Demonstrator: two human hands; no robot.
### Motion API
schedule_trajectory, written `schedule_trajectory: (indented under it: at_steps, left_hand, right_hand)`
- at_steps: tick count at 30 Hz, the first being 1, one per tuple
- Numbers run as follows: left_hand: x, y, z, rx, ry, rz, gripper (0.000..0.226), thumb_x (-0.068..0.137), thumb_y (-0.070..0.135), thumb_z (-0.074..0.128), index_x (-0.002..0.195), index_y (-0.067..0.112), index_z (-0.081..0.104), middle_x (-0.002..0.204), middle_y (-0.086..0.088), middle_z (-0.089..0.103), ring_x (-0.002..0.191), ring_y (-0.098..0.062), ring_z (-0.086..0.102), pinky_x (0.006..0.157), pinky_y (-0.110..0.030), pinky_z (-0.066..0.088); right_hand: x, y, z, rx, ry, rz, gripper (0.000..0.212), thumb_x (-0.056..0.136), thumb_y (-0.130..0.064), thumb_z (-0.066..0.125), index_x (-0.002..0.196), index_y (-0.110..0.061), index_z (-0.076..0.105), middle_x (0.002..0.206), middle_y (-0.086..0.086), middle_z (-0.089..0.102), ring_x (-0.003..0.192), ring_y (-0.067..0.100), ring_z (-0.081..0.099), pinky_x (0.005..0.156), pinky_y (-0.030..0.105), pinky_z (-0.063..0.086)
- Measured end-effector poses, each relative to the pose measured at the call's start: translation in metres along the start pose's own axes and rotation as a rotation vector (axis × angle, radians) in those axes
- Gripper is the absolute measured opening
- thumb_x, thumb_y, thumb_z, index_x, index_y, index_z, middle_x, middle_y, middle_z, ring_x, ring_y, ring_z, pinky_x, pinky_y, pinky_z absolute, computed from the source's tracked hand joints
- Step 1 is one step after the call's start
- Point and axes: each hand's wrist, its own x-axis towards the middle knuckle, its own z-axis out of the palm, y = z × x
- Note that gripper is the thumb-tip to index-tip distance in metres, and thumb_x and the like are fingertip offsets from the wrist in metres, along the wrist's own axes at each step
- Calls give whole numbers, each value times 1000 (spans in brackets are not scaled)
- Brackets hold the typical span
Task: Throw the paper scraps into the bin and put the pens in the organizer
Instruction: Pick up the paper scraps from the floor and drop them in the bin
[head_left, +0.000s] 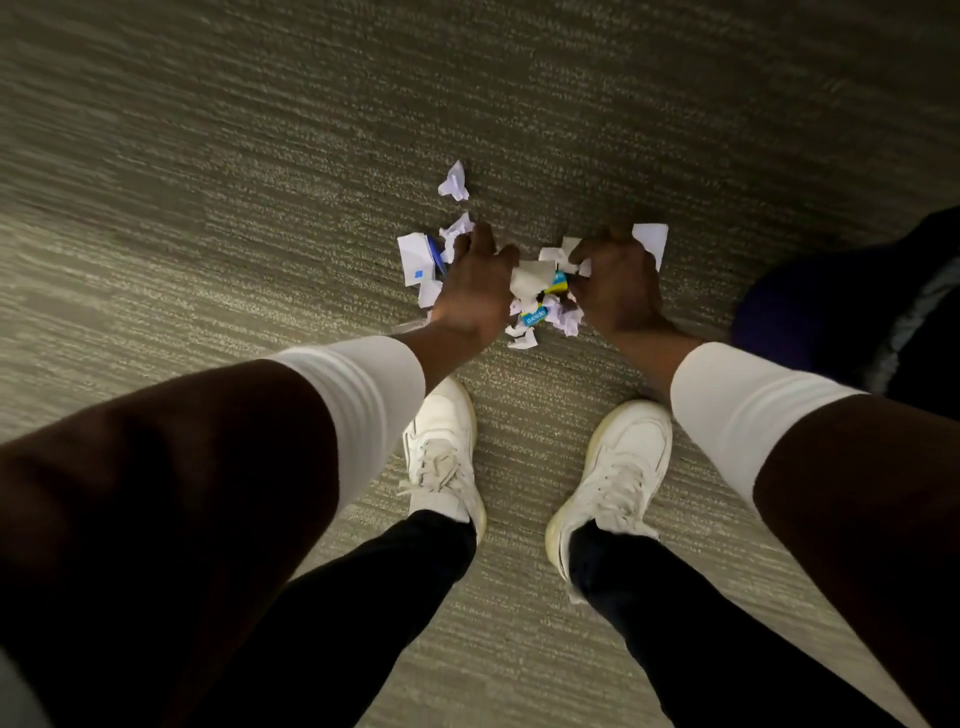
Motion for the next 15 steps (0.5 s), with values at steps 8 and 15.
schedule_trajectory:
  at_steps: [8,15]
  left_hand:
    - [-58,62,-52,-134,71,-82,37,91,12,71,128,12,71,135,-21,56,119,-40,61,104,-43,49]
    - [-116,148,-86,-393,119,-143,42,88,15,80,130,15,74,130,-17,63,120,-30,63,104,-30,47]
  right_hand:
    - [-75,-7,-76,167,126,125,22,82,-10,70,103,-8,80,108,18,72,92,34,70,78,32,49]
    - [-159,0,-141,240,167,244,27,82,-16,82,108,-17,79,111,14,70,93,30,70,78,26,48]
